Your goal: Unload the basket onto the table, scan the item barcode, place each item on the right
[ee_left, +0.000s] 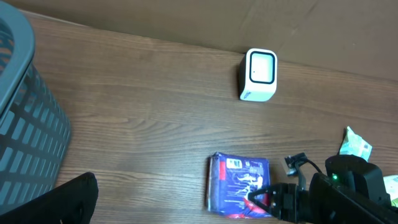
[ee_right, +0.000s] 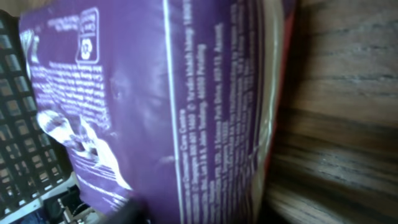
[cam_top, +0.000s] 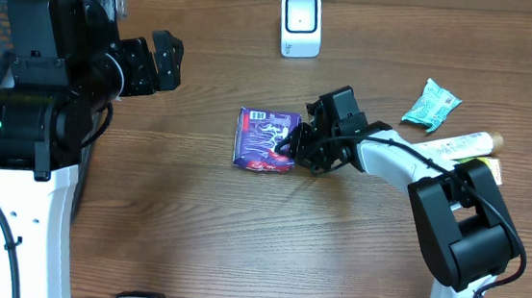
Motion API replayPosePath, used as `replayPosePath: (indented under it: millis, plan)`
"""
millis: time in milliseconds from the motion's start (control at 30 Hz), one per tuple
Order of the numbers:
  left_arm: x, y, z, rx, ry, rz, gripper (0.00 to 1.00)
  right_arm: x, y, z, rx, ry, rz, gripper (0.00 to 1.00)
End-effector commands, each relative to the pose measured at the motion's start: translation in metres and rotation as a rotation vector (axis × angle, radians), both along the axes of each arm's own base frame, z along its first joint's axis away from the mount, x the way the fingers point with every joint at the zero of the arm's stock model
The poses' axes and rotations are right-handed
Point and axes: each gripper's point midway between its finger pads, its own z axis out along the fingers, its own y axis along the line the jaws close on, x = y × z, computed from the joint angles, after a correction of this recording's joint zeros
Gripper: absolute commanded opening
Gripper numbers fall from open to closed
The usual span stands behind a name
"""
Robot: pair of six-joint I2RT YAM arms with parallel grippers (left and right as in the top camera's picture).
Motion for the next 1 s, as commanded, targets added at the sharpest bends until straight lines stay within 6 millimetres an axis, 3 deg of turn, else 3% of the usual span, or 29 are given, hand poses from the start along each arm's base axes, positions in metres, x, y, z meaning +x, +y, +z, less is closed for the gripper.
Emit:
replayPosePath:
  millis: [0,167,267,433,567,767,967]
  plan:
    - [0.000,-0.001,0.004,0.012,-0.013,-0.016,0.99,-0.007,0.005,-0.002,0.028,0.029,0.021,0.17]
    - [0.000,-0.001,0.004,0.012,-0.013,-0.016,0.99,-0.002,0.001,0.032,0.131,-0.014,0.063,0.10]
    - [0.000,-0.001,0.004,0.012,-0.013,-0.016,1.00,0.006,-0.009,0.072,0.157,-0.130,0.088,0.10]
    - [0.000,-0.001,0.004,0.012,-0.013,-0.016,0.99,0.010,-0.030,0.157,0.170,-0.354,0.100,0.09]
    - [0.000,-0.001,0.004,0.012,-0.013,-0.016,1.00,0.005,-0.052,0.205,0.090,-0.464,0.035,0.07]
    - [0.000,-0.001,0.004,0.012,-0.013,-0.016,0.99,-0.008,-0.085,0.257,-0.058,-0.559,-0.045,0.04]
    - [0.000,-0.001,0.004,0.012,-0.013,-0.016,0.99,-0.017,-0.093,0.296,-0.089,-0.602,-0.025,0.04]
